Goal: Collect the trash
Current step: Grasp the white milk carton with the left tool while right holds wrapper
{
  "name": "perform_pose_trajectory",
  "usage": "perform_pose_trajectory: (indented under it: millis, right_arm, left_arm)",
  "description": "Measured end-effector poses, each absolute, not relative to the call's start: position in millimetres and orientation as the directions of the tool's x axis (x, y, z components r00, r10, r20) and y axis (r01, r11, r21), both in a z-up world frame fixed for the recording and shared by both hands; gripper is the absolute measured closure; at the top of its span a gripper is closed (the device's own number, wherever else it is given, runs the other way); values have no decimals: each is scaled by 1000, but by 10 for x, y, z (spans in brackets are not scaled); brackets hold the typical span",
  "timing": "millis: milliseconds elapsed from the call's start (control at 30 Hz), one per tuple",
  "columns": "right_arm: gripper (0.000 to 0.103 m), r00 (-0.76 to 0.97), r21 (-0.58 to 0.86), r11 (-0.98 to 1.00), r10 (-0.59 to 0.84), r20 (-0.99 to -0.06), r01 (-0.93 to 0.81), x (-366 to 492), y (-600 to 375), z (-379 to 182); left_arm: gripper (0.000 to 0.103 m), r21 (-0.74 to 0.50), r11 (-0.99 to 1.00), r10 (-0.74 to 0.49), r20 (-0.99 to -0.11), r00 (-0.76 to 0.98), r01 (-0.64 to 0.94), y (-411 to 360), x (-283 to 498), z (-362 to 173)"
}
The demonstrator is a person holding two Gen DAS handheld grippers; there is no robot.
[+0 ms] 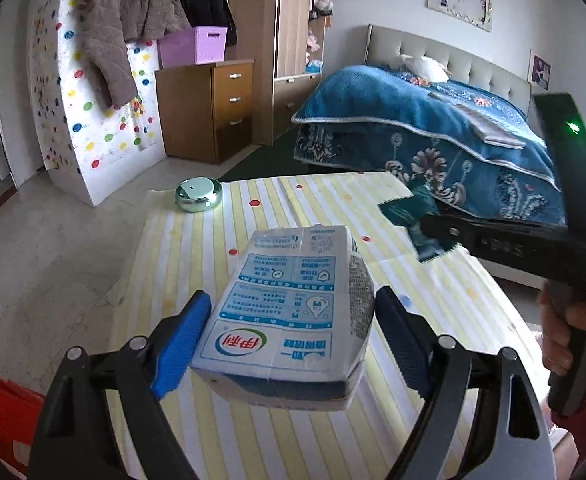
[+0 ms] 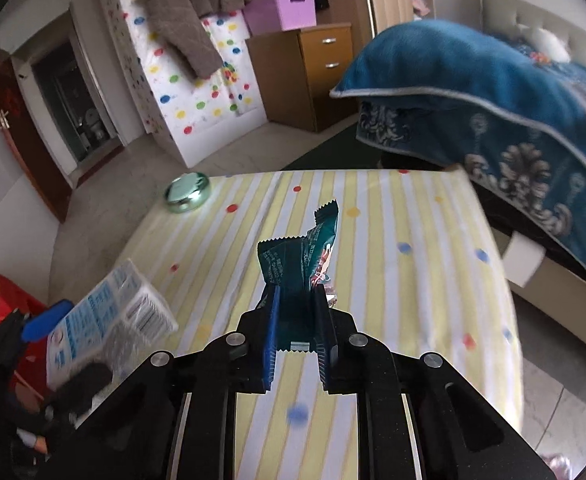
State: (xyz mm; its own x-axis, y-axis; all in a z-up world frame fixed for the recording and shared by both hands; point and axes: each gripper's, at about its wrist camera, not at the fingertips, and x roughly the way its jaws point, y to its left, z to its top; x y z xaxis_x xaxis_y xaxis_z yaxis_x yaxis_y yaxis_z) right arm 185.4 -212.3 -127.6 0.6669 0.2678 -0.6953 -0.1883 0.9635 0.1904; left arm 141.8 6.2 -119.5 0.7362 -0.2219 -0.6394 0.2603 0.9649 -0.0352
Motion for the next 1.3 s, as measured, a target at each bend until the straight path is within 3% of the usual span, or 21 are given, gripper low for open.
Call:
perform_pose_trajectory:
  millis: [100, 133, 167, 500, 600, 800, 933, 1167, 1300]
  right_arm:
    - [86, 677, 186, 967, 256, -689, -176, 1463, -2102, -1182]
    - [86, 684, 185, 969, 246, -686, -163, 1231, -2158, -1173]
    - [86, 687, 183, 970, 241, -685, -158, 1162, -2174, -1148]
    - [86, 696, 205, 975, 205, -688, -84, 272, -2449, -1168]
    - [86, 704, 201, 976, 199, -682, -80, 112, -2518, -1176]
    - [86, 710, 214, 974, 206, -673, -79, 60, -2528, -1230]
    - [86, 709, 224, 971, 219, -670, -89, 43, -2507, -1287]
    - [86, 696, 221, 972, 212, -686, -78, 5, -2375, -1278]
    - [86, 687, 217, 974, 205, -698, -70, 4, -2355, -1297]
  left_arm:
    - [22, -32, 968, -212, -630, 747, 247, 84, 1096, -1125]
    - [31, -32, 970, -207, -628, 750, 241, 88, 968, -1111]
    - [48, -34, 970, -208, -632, 747, 241, 86, 855, -1107]
    - [49, -38, 952, -243, -694, 677, 303, -205, 461, -1444]
    - [31, -61, 947, -281, -632, 722, 316, -188, 290, -1273]
    - [19, 4, 960, -227, -573, 788, 280, 12, 203, -1080]
    - [7, 6, 969, -192, -608, 770, 246, 217, 226, -1206]
    - [7, 29, 969, -155, -708, 689, 247, 218, 261, -1649]
    - [7, 41, 964, -154, -715, 682, 261, 125, 320, -1747]
